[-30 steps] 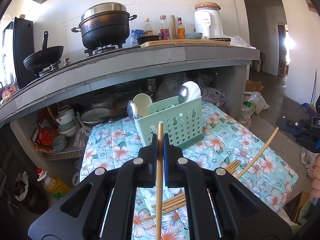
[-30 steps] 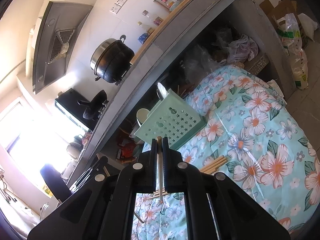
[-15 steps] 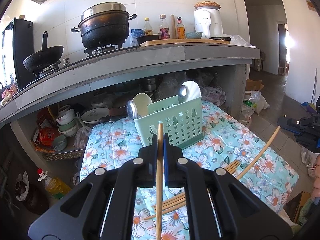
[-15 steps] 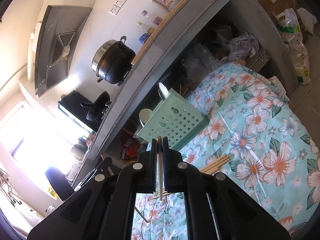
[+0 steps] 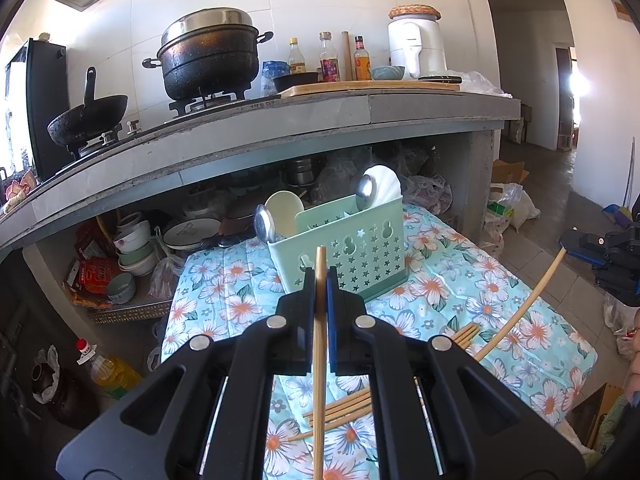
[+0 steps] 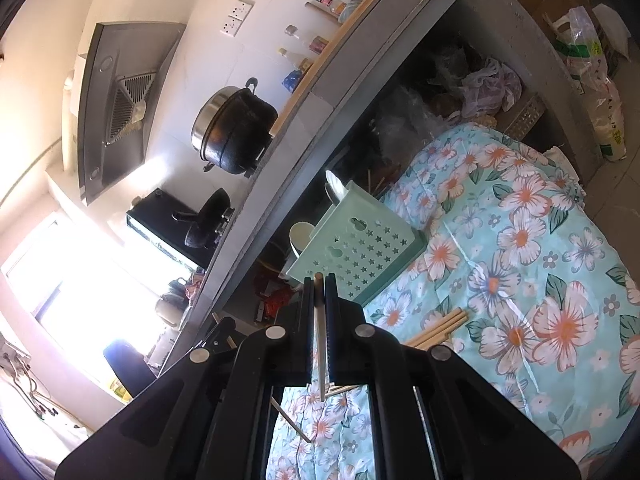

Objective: Organize utensils
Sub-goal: 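Carry the upright chopstick toward the green holder with the left gripper while the right carries its chopstick, then lower the chopstick into the green holder and open the left gripper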

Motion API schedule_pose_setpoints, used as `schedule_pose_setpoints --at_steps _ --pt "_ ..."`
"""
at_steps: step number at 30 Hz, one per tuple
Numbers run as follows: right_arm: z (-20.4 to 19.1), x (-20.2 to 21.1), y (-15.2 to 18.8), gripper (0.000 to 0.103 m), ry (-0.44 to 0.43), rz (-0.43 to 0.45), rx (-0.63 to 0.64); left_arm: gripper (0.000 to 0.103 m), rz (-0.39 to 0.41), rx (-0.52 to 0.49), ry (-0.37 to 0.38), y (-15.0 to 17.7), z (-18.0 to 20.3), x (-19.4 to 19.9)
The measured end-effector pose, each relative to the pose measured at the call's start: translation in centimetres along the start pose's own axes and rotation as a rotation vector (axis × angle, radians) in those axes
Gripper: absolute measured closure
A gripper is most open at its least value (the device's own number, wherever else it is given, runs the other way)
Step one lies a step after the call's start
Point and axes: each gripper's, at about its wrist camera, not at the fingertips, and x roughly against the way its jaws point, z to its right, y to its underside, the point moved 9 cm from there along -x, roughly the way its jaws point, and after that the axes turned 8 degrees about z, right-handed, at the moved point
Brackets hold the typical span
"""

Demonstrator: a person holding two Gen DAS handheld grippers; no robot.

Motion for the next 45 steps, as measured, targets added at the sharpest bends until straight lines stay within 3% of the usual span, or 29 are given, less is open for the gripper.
schedule_pose_setpoints --at_steps 27,35,45 --pt "-0.5 -0.3 -0.5 0.098 -0.026 -0.006 -0.005 0.099 0.032 -0.004 -0.010 -1.2 -0.1 0.6" --pt "-2.6 -1.2 -2.6 0.098 -0.063 0.009 0.062 0.099 0.152 0.028 -0.037 -6.8 -2.7 0.9" --pt "-2.5 -2.6 -4.2 0.098 -0.070 0.014 0.074 0.099 0.418 0.163 -0.068 -18.3 -6.2 -0.7"
